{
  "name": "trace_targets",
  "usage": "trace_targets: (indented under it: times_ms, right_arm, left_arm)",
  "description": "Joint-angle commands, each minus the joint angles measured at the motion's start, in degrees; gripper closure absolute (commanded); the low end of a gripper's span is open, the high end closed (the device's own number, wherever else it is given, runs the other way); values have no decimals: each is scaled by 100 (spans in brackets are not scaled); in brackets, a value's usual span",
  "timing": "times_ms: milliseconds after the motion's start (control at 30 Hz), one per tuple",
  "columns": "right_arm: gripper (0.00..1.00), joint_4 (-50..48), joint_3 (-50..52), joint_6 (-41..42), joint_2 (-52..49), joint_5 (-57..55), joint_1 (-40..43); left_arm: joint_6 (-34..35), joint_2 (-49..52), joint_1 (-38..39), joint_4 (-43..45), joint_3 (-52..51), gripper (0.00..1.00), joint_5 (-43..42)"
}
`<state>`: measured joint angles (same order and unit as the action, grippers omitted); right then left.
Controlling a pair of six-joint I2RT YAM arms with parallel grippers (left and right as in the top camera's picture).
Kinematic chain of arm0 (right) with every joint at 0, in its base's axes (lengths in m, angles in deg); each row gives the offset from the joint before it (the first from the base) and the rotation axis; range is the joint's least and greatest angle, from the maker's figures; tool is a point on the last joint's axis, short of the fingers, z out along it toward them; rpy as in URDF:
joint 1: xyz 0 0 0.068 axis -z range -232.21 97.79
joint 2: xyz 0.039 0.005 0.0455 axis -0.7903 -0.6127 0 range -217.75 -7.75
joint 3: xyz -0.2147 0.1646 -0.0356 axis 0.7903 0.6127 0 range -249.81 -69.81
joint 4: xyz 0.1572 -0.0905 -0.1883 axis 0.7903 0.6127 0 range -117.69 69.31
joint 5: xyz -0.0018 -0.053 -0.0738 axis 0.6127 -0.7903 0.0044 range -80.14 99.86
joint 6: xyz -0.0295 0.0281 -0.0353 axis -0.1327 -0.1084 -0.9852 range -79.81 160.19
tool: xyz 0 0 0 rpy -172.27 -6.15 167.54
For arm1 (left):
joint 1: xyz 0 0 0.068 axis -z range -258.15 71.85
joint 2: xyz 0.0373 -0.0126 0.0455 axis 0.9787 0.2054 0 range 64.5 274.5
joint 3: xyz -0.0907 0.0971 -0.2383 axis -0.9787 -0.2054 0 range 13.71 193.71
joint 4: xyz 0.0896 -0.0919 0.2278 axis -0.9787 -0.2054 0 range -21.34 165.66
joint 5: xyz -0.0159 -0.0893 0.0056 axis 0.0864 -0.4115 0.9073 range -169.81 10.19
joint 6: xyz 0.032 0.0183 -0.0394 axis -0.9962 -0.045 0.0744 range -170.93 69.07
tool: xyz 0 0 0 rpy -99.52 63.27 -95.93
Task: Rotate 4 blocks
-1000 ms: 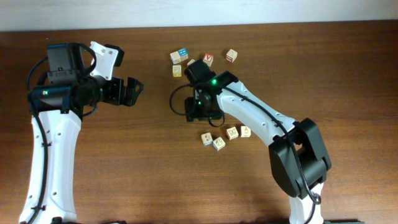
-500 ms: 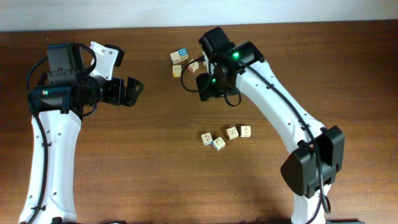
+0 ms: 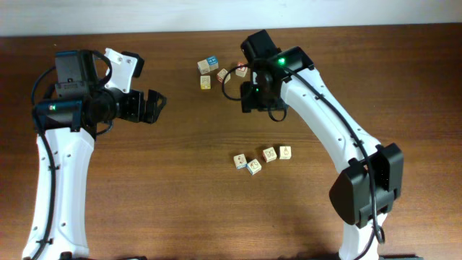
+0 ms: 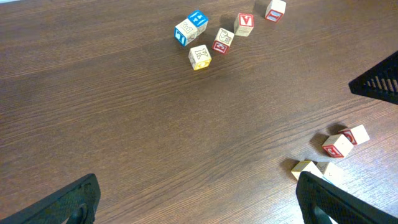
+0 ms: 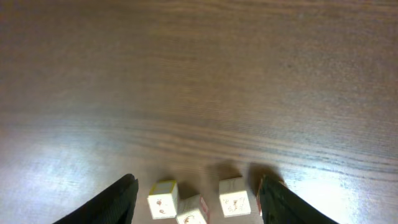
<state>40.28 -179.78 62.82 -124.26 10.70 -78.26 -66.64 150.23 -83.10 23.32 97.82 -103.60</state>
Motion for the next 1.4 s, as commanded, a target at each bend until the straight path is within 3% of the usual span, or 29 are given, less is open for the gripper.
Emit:
trace_targets:
  times_ms: [0,133,233,300,433,633,667,733,767,900,933,1000,1133,1367]
  right_arm:
    - [37,-72,586,229,90,-151,90]
    - [40,636,817,-728,101,1156,48]
    - [47,1121,820,-737,173,1150,-214]
    - [43,1123,964,-417,520,621,-483]
    - [42,-337,2885,343,1204,1268,-514]
    - [41,-417,3174,472,1211,1331,-809]
    - [41,-483,3318,494,1211,1333,-800]
    - [42,-564,3486,520,1200,1335,-809]
    - [46,-658,3604,557,1189,1333,-807]
    - [58,-988,4030,667,1189,1211,-807]
    - [70,-988,4030,691,1189,898,-800]
    - [81,-994,4030,815,1187,675,-800]
    - [87,-1158,4030,885,999,463,-579]
    - [89,-1644,4013,452,909,817,-302]
  left_arm:
    - [-109,-24,-9,13,72,1,-44]
    - [-109,-22,-9,13,72,1,-42]
    - [-109,-22,-9,11,72,1,-44]
    - [-109,-22,-9,13,72,1,-44]
    - [-107,-22,-9,11,72,1,-63]
    - [-107,9,-4,-184,42,1,-92]
    - [-107,122,-2,-380,31,5,-87]
    - [-107,439,9,-710,31,32,-85]
    - [-57,686,72,-789,31,41,-85]
    - [-11,1069,247,-662,31,47,-85]
    - [2,1069,258,-577,31,46,-90]
    - [2,1069,262,-531,31,43,-90]
    - [0,1069,262,-411,31,33,-90]
    - [2,1069,262,-282,31,26,-92]
